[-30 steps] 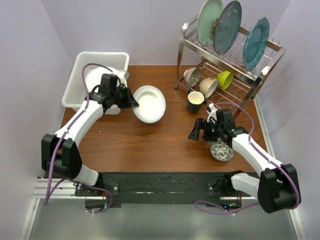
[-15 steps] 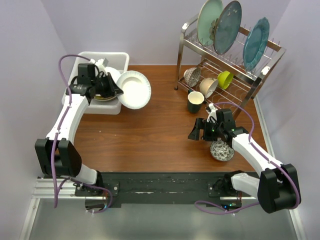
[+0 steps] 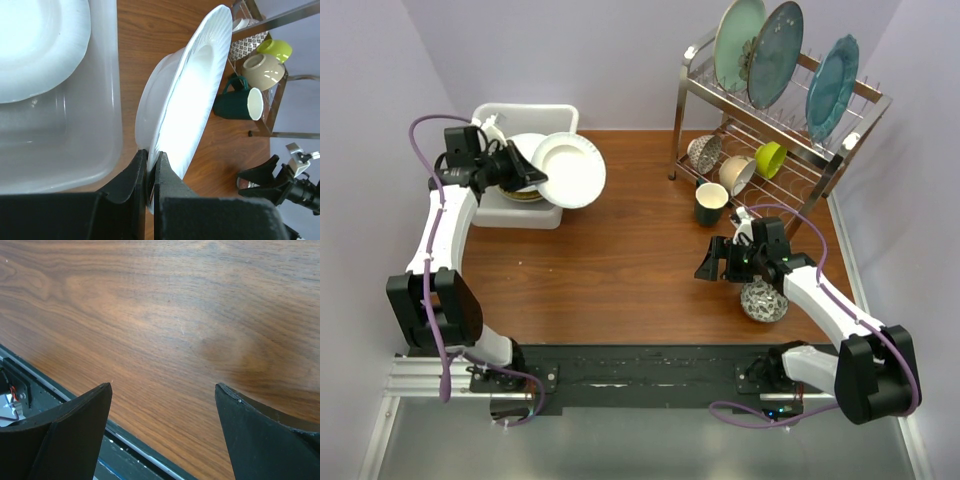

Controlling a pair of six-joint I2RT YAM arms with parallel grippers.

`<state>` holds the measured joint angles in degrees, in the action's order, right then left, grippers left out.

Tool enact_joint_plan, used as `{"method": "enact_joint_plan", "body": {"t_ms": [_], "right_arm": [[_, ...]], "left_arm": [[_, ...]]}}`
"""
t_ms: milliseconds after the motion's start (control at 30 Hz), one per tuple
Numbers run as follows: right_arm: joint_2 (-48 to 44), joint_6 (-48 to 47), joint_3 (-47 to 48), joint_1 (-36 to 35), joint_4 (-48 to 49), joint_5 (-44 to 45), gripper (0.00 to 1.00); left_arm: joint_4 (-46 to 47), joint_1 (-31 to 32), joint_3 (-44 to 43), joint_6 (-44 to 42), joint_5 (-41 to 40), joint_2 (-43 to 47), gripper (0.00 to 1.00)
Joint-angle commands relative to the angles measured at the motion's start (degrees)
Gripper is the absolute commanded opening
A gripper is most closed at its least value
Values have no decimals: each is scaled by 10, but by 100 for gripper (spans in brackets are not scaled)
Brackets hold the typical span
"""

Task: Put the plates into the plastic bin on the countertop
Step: Place the plate in the plastic bin.

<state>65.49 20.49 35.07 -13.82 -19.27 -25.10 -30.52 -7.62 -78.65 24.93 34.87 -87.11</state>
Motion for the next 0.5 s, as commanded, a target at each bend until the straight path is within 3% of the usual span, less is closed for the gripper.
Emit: {"method": "enact_joint_plan", "body": {"t_ms": [0, 467], "right_arm": [[1, -5, 9, 0, 12, -12, 88], [6, 3, 2, 0, 15, -14, 88]], "left_arm": [[92, -32, -31, 55, 82, 1, 0], [180, -101, -25, 132, 122, -42, 0]]}}
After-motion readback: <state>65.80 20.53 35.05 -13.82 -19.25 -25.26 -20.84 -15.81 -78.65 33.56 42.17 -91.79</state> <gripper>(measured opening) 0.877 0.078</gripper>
